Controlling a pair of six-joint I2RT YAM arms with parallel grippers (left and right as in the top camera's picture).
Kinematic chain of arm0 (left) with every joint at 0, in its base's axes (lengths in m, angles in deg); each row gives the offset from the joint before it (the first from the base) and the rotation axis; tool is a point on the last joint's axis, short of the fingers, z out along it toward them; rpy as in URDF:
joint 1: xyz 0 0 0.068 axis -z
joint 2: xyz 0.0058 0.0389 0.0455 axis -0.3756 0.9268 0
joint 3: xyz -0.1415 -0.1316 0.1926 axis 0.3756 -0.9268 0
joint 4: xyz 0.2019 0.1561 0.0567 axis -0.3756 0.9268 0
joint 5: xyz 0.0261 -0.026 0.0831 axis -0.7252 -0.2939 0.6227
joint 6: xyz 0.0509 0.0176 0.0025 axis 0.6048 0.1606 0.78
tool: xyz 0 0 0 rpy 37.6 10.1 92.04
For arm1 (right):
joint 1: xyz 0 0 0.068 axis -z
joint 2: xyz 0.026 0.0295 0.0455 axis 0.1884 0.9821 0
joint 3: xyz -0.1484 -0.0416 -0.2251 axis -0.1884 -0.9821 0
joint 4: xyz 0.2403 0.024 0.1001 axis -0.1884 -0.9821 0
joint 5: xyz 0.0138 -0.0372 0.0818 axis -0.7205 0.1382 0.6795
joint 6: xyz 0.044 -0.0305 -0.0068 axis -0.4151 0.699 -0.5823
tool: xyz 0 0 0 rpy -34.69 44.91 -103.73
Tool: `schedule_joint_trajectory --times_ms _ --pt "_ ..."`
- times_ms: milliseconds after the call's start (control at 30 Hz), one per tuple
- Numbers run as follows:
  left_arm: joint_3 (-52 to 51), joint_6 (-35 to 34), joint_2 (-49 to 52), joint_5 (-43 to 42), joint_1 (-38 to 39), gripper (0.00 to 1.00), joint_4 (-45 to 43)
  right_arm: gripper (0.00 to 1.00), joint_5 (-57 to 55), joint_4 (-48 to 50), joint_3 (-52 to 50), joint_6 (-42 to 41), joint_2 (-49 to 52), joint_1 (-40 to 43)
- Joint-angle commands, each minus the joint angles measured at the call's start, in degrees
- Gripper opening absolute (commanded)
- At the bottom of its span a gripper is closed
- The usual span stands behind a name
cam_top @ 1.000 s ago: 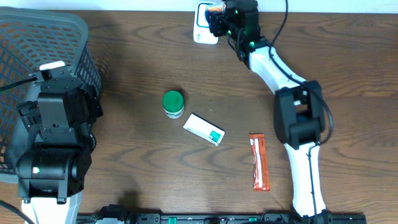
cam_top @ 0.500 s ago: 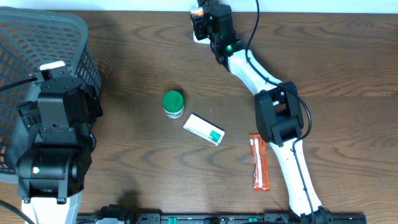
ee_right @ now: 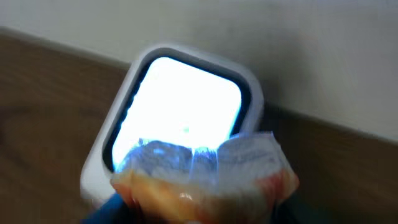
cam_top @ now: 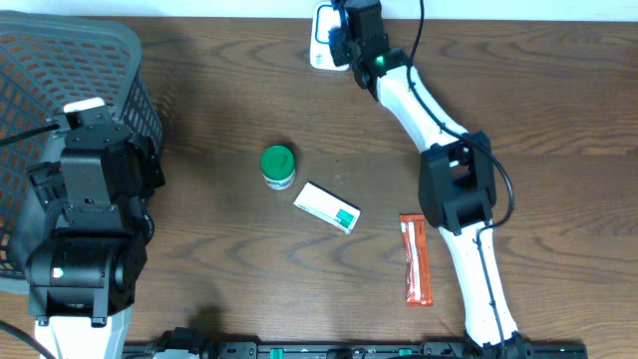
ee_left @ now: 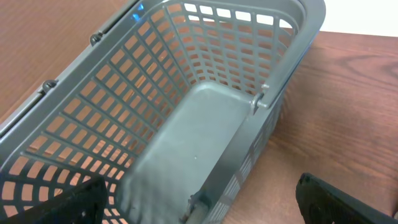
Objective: Scan the item barcode
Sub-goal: 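Move the Kleenex pack to the right table edge and release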
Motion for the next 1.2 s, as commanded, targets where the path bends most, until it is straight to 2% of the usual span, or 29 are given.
schedule_joint_trajectory --times_ms 0,200,300,433,633,733,867,933,1033,1100,1133,1167 --pt "-0.42 -0.28 -0.2 0.48 -0.33 0.96 -0.04 0.47 -4.0 -8.59 2.01 2.12 -13.55 1.03" --pt "-0.42 -0.31 -0.2 0.48 -0.33 0.96 -0.04 0.5 -15.82 -32.11 2.01 2.12 -26.12 5.4" --pt "-0.42 -0.28 -0.2 0.48 -0.33 0.96 -0.04 0.5 -22.21 -42.38 2.01 1.27 -27.65 10.01" --pt "-0.42 -0.31 -0.2 0.48 -0.33 0.96 -0.04 0.48 -25.57 -53.64 0.42 -6.71 -26.12 19.56" --pt "-0.42 -0.31 -0.2 0.48 -0.33 0.96 -0.04 0.48 -23.89 -54.97 -9.4 -17.59 -22.56 34.58" --pt "-0.42 -0.28 -0.2 0.48 -0.33 0.96 -0.04 0.46 -21.75 -54.25 -16.35 -20.11 -22.23 40.33" --pt "-0.42 -0.28 -0.2 0.48 -0.33 0.96 -0.04 0.49 -22.25 -52.59 -22.91 -20.68 -22.23 46.18" --pt "-0.42 -0.28 -0.2 0.48 -0.33 0.96 -0.04 0.54 -22.21 -52.19 -24.5 -20.68 -22.23 49.29" --pt "-0.42 -0.31 -0.2 0.48 -0.33 0.96 -0.04 0.83 -19.56 -52.11 -24.9 -20.65 -22.27 54.01" --pt "-0.42 -0.31 -0.2 0.48 -0.33 0.96 -0.04 0.87 -14.36 -52.19 -24.3 -20.61 -22.29 56.0" --pt "-0.42 -0.31 -0.2 0.48 -0.33 0.96 -0.04 0.97 -10.27 -52.59 -23.67 -20.2 -22.29 56.83" --pt "-0.42 -0.31 -0.2 0.48 -0.33 0.96 -0.04 0.99 -5.66 -52.92 -22.93 -19.28 -22.32 57.44"
